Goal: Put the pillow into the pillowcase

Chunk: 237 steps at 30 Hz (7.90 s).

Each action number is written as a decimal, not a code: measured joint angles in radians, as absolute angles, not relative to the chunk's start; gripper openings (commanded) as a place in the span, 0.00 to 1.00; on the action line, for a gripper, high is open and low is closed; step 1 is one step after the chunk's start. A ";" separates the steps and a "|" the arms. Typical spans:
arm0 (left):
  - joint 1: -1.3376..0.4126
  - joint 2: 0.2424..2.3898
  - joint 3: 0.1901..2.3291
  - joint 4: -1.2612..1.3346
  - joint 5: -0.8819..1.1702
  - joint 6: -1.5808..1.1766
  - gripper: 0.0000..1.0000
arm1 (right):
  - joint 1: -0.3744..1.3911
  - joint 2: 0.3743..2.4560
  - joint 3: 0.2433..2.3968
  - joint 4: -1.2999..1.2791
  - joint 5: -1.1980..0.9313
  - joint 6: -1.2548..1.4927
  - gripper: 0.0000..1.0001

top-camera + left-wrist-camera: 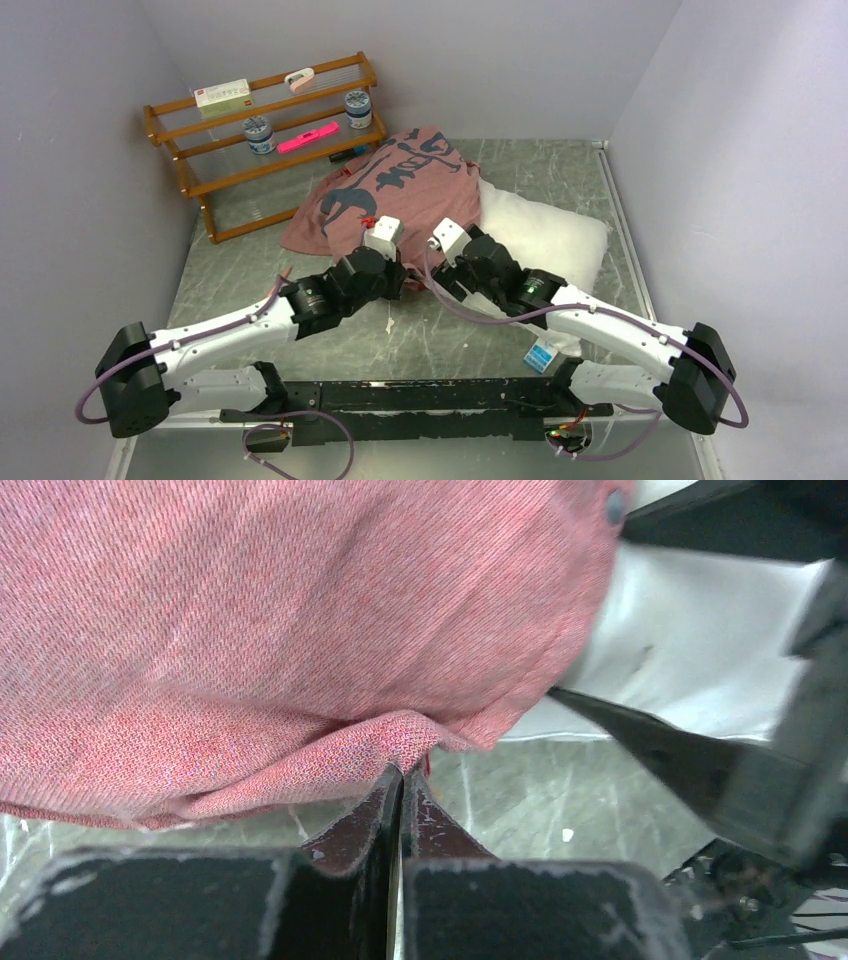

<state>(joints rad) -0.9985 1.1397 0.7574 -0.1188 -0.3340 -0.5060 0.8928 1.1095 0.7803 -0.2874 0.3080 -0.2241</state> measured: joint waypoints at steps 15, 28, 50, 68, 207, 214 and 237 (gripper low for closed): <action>-0.999 1.066 0.795 -0.166 -0.171 -0.581 0.05 | 0.890 1.062 0.706 0.007 0.382 -0.010 0.00; -1.023 1.068 0.795 -0.082 -0.009 -0.658 0.05 | 0.886 1.128 0.698 0.314 0.498 0.301 0.00; -1.046 1.249 0.863 -0.184 -0.328 -0.532 0.89 | 0.887 1.061 0.610 0.383 0.486 0.423 0.00; -1.053 1.398 0.829 -0.160 -0.569 -0.504 0.05 | 0.887 1.061 0.611 0.399 0.489 0.466 0.00; -0.864 1.430 1.362 -0.236 0.002 -0.455 0.74 | 0.352 0.840 0.685 0.012 0.139 0.603 0.77; -0.650 1.237 0.974 -0.231 0.120 -0.530 0.75 | 0.459 0.986 0.878 -0.175 -0.013 0.339 0.82; -0.588 1.047 0.582 -0.076 0.324 -0.701 0.80 | 0.723 1.130 1.056 -0.775 0.155 -0.308 1.00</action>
<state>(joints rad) -0.5877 1.0466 0.5823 -0.0761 0.3244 -0.7013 0.7235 1.1297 1.0557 -0.7753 0.1547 -0.3080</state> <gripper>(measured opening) 0.798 0.993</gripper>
